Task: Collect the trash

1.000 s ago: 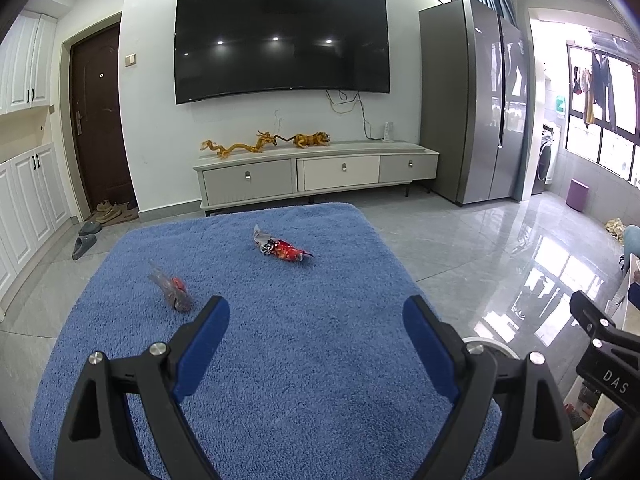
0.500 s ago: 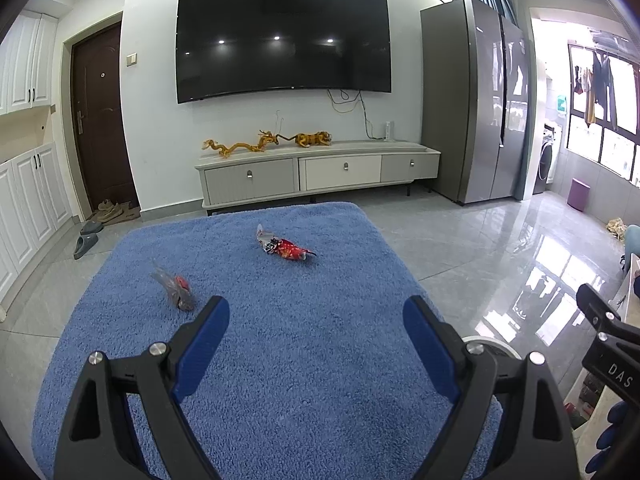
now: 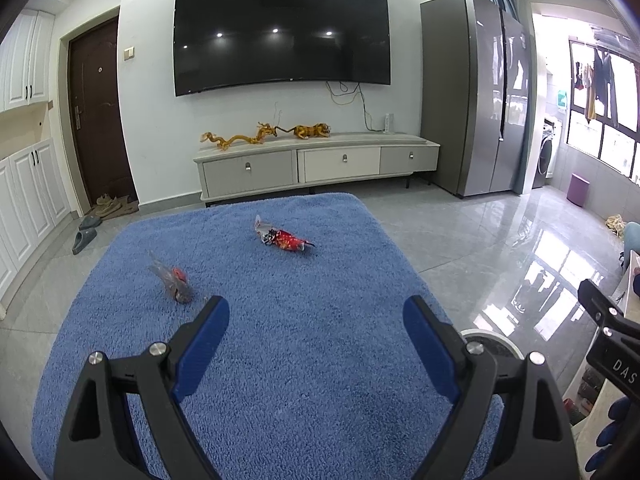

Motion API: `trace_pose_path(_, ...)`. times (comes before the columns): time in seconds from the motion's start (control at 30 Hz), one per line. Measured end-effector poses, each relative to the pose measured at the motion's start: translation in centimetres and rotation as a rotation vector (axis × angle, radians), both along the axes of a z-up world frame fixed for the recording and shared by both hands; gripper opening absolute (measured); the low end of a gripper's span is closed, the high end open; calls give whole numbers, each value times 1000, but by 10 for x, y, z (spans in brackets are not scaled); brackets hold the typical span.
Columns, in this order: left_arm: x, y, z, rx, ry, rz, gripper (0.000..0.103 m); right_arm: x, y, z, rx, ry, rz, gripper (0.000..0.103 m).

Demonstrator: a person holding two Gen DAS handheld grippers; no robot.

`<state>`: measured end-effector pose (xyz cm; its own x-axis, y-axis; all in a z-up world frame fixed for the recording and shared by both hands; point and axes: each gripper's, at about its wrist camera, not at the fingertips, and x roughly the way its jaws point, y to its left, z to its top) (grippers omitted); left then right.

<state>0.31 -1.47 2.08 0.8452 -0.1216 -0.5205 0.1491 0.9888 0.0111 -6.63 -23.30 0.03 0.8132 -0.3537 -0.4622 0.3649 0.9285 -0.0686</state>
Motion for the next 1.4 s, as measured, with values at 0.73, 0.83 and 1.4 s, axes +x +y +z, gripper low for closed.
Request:
trace_pose_path(0.73, 3, 3, -4, -3, 14, 9, 88, 4, 10, -2, 3, 10, 53, 103)
trace_pose_path(0.83, 3, 4, -4, -5, 15, 8, 88, 3, 11, -4, 0, 11, 59, 103)
trace_pose_path(1.4, 21, 20, -18, -30, 50, 24, 88, 18, 18, -11, 58, 7, 135, 103)
